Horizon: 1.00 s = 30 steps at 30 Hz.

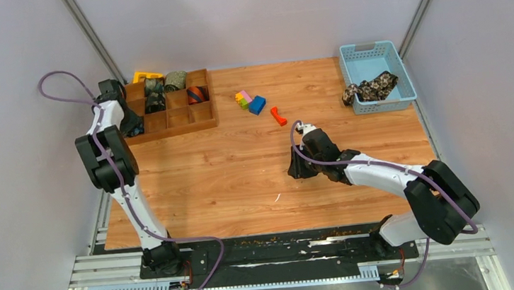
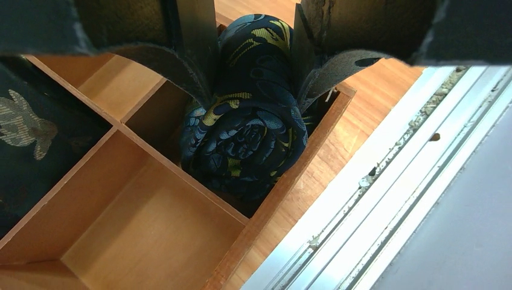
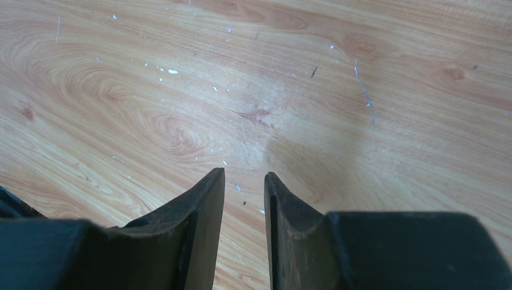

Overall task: Roll the ties
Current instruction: Place the tie in the storage box.

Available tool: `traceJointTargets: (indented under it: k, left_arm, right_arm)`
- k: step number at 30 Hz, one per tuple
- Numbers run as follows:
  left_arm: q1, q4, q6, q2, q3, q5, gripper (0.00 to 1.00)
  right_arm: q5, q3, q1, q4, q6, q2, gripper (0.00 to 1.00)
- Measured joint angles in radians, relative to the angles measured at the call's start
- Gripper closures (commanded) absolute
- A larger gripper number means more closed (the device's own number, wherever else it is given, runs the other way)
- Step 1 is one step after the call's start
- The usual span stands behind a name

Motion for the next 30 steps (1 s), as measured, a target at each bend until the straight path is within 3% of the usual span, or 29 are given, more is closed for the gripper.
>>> traceJointTargets:
  k: [7, 12, 22, 25, 30]
  left_arm:
    - [0.008, 0.058, -0.042, -0.025, -0.052, 0.023, 0.52]
    - [0.011, 0.087, -0.064, -0.055, -0.095, 0.040, 0.39]
    - [0.011, -0.006, -0.079, -0.105, -0.096, 0.094, 0.16]
    - [0.011, -0.039, -0.080, -0.143, -0.096, 0.098, 0.00]
    - [0.011, -0.085, -0.081, -0.217, -0.080, 0.103, 0.00]
  right_arm:
    - [-0.002, 0.000, 0.000, 0.000, 0.000, 0.000, 0.69]
    - [-0.002, 0.000, 0.000, 0.000, 0.000, 0.000, 0.69]
    - [-0.002, 0.000, 0.000, 0.000, 0.000, 0.000, 0.69]
    - [-0.002, 0.000, 0.000, 0.000, 0.000, 0.000, 0.69]
    - [-0.002, 0.000, 0.000, 0.000, 0.000, 0.000, 0.69]
